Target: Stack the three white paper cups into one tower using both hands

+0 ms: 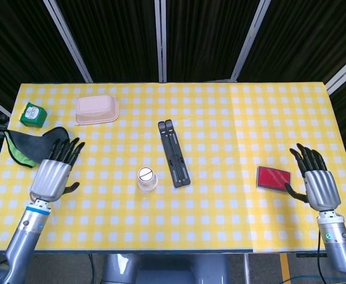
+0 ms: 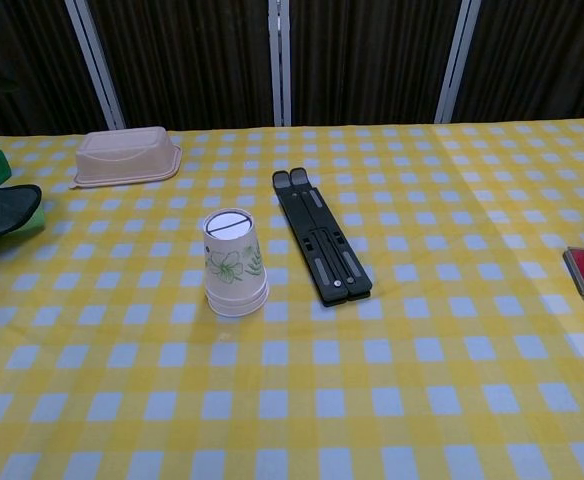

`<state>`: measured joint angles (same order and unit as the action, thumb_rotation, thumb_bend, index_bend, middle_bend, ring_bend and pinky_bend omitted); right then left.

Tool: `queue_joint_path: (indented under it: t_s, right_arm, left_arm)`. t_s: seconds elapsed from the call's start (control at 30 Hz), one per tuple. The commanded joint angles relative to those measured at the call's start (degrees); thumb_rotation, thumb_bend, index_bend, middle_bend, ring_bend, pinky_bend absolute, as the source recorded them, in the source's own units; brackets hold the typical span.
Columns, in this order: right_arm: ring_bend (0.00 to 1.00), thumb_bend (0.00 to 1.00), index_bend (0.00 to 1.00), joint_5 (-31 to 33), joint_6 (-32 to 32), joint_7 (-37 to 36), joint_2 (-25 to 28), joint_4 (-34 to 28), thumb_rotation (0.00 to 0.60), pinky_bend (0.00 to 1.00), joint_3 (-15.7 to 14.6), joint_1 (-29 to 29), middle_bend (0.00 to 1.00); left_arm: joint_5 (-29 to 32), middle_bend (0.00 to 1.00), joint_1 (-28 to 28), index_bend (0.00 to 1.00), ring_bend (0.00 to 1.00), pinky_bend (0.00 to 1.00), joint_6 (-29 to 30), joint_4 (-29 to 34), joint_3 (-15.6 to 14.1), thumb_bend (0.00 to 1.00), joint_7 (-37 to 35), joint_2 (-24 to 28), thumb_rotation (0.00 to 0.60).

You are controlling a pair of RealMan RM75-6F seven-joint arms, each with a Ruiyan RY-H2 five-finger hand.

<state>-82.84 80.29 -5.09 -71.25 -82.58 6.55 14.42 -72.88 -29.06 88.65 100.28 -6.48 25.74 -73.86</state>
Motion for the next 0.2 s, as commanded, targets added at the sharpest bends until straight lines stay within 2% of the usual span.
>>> queue_joint_path:
  t_s: [0.03, 0.2]
  right_arm:
    - [0.00, 0.18, 0.07, 1.40, 0.54, 2.58, -0.70, -0.86, 0.600, 0.00, -0.22, -1.13, 0.00]
    - [0.00, 0.18, 0.07, 0.80, 1.20, 5.21, -1.24, -1.57, 0.600, 0.00, -1.38, -2.21, 0.00]
  left_arm:
    - [-2.90, 0.00, 6.55, 0.00, 0.00, 0.00, 4.77, -5.15, -3.08, 0.06, -3.54, -2.18, 0.600]
    - [-5.14, 0.00, 11.52, 0.00, 0.00, 0.00, 6.91, -9.29, -4.19, 0.06, -6.71, -3.36, 0.600]
